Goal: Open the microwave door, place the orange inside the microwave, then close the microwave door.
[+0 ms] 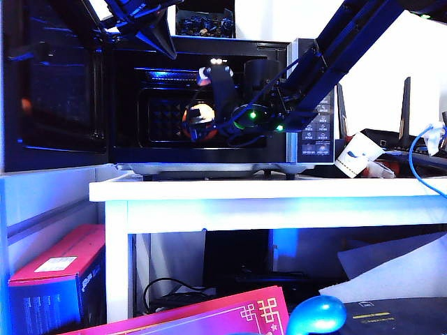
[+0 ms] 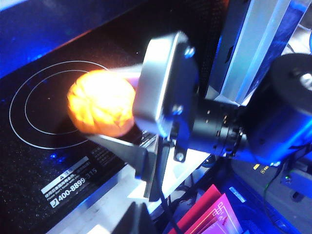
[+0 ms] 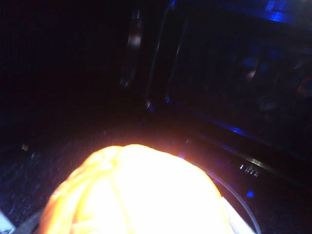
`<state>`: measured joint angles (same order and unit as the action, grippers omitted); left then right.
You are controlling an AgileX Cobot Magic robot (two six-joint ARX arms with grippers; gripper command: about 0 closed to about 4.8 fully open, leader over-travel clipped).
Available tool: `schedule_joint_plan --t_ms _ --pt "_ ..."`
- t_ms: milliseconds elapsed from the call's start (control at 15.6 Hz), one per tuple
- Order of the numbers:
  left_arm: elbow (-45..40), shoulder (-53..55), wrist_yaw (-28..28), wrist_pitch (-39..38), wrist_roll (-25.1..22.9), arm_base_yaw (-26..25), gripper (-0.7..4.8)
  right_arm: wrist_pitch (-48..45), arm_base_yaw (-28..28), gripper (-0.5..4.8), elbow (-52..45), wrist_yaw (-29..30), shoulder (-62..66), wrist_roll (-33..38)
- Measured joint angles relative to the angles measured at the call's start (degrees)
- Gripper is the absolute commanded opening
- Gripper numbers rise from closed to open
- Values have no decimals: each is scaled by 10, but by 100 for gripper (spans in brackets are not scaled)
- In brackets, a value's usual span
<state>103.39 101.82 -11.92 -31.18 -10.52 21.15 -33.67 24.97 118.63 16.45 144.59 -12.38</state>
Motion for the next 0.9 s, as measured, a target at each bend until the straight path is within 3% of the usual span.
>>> schedule_joint_plan --t_ms 449,706,899 --pt "0 0 0 -17 2 1 -4 37 0 320 141 -18 68 4" --pt "-1 0 0 -18 2 2 -5 44 1 303 144 -30 78 5" --pt "-1 0 0 -23 2 2 -4 0 7 280 146 -45 93 5"
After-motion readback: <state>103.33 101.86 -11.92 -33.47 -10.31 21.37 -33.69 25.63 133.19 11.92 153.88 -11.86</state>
